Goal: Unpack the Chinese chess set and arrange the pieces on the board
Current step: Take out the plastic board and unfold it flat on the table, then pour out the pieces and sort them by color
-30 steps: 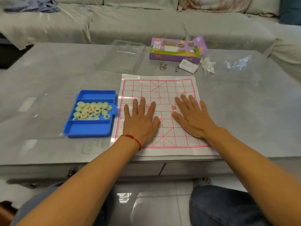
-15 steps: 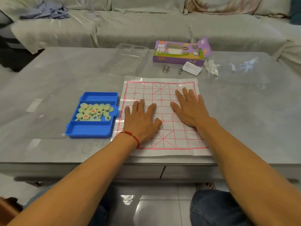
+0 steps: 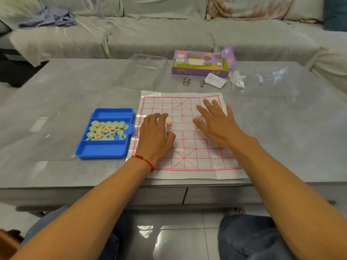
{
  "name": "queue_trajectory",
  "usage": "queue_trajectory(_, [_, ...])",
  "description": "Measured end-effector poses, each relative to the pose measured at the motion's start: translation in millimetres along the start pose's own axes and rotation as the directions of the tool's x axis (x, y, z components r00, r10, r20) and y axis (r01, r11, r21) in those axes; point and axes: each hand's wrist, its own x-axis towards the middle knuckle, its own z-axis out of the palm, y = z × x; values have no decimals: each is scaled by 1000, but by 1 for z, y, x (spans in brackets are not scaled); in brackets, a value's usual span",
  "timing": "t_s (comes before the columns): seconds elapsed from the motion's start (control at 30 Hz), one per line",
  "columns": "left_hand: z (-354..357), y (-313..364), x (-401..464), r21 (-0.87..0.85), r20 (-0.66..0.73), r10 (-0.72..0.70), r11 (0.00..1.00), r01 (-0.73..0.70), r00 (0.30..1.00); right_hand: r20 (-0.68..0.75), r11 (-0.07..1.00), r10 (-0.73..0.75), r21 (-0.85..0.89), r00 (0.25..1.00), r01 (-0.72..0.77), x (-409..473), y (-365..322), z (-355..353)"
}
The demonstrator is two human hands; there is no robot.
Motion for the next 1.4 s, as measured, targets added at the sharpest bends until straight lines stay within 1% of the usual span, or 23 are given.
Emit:
queue_trajectory(0.1, [-12, -4, -8, -42, -45, 24, 999, -26, 999, 39, 999, -49, 26, 998, 48, -24, -12, 0])
queue_trajectory(0.2, [-35, -13, -18, -42, -99, 4, 999, -8, 995, 62, 993, -103, 69, 993, 99, -43, -28, -4])
queue_trajectory(0.3, [-65, -33, -30, -34, -186, -69, 997, 64, 980, 35, 971, -162, 184, 986, 153, -49, -61, -11])
queue_trajectory(0.37, [-82, -57, -40, 10, -225, -106, 994, 111, 969, 19, 951, -222, 224, 975, 213, -48, -92, -11])
queue_trajectory(0.43, [-94, -85, -49, 118, -185, -159, 976, 183, 970, -2, 932, -278, 243, 961, 270, -43, -126, -9])
queue_trajectory(0.5, [-101, -107, -58, 212, -76, -255, 940, 266, 964, -32, 916, -313, 254, 949, 310, -38, -156, -5])
queue_trajectory(0.57, [-104, -121, -65, 262, 12, -323, 914, 309, 946, -51, 911, -343, 223, 938, 345, -30, -179, -1])
queue_trajectory(0.63, [-106, -131, -70, 282, 56, -325, 912, 298, 944, -61, 902, -364, 227, 929, 368, -23, -192, 0])
queue_trajectory(0.77, [-114, -150, -72, 289, 82, -342, 907, 306, 936, -46, 888, -406, 218, 913, 406, -5, -211, 1])
queue_trajectory(0.83, [-122, -159, -70, 282, 135, -373, 903, 325, 918, -50, 874, -423, 243, 905, 422, 5, -221, 1])
queue_trajectory(0.9, [-130, -168, -70, 289, 173, -421, 886, 363, 890, -86, 862, -421, 273, 903, 427, 17, -234, 1])
queue_trajectory(1.0, [-142, -183, -77, 321, 160, -496, 844, 430, 854, -98, 859, -449, 227, 888, 459, 38, -258, 2])
queue_trajectory(1.17, [-158, -208, -99, 299, 101, -572, 798, 524, 814, -26, 852, -504, 146, 863, 502, 59, -302, 15])
queue_trajectory(1.3, [-163, -200, -105, 277, 81, -605, 777, 565, 792, -61, 855, -518, -1, 853, 519, 64, -328, 27])
queue_trajectory(1.4, [-160, -182, -103, 324, 115, -650, 739, 590, 751, -78, 870, -493, -34, 867, 492, 69, -341, 32])
